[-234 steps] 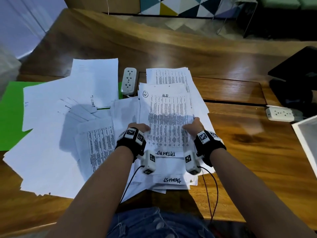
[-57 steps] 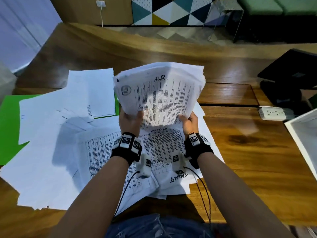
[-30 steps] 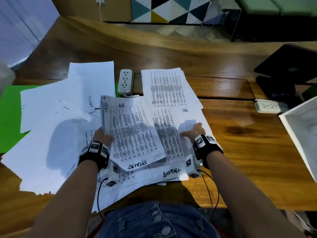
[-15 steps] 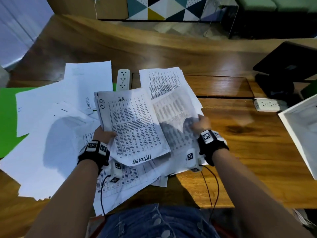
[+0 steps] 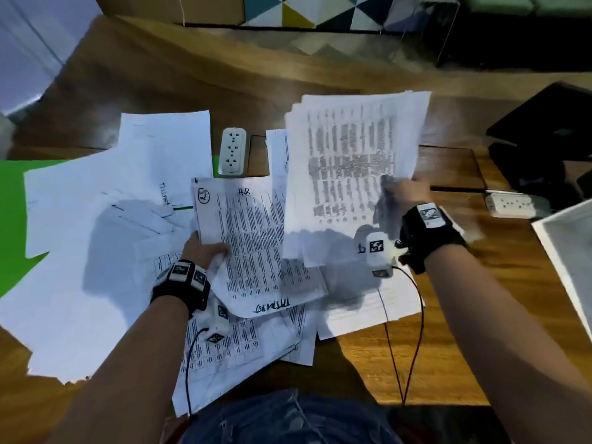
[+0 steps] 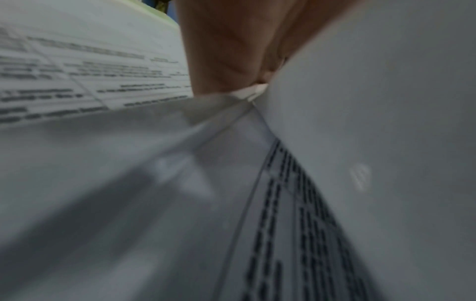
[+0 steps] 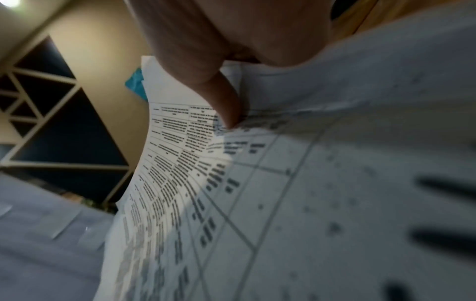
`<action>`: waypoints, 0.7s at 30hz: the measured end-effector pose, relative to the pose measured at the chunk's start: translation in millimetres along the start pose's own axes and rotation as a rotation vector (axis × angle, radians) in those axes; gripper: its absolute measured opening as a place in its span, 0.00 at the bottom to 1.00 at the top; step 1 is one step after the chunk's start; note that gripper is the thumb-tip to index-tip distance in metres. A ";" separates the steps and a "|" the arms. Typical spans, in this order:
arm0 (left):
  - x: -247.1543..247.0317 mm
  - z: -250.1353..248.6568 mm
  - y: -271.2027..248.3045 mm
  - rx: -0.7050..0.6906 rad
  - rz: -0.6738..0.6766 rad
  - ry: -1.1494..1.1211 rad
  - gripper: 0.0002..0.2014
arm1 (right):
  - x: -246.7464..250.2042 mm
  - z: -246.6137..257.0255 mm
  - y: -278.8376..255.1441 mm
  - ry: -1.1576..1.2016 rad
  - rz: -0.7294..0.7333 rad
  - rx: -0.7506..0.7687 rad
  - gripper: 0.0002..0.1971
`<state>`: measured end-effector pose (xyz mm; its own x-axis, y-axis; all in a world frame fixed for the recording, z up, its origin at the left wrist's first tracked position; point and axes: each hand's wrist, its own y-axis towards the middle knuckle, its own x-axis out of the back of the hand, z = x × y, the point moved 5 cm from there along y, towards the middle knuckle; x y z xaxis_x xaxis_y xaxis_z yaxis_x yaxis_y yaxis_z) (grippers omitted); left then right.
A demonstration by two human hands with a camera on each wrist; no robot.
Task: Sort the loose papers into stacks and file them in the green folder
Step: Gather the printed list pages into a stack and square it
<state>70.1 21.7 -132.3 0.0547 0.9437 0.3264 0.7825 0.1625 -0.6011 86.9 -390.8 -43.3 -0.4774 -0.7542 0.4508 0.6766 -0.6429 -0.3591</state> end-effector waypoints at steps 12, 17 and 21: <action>-2.7 -9.4 1.1 -0.015 0.070 -0.160 0.27 | -128.0 -48.9 -64.0 -0.431 0.272 0.098 0.24; -2.0 -15.7 -4.3 0.021 0.156 -0.182 0.24 | -136.3 -53.7 -67.6 -0.491 0.434 0.184 0.45; -11.5 -18.7 -2.7 -0.005 0.102 -0.105 0.29 | -152.3 -62.1 -85.3 -0.488 0.626 0.195 0.48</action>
<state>78.9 5.0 -120.7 0.0693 0.9803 0.1852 0.7790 0.0628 -0.6239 67.1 -229.3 -132.1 0.2884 -0.7941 0.5350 0.8437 -0.0535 -0.5342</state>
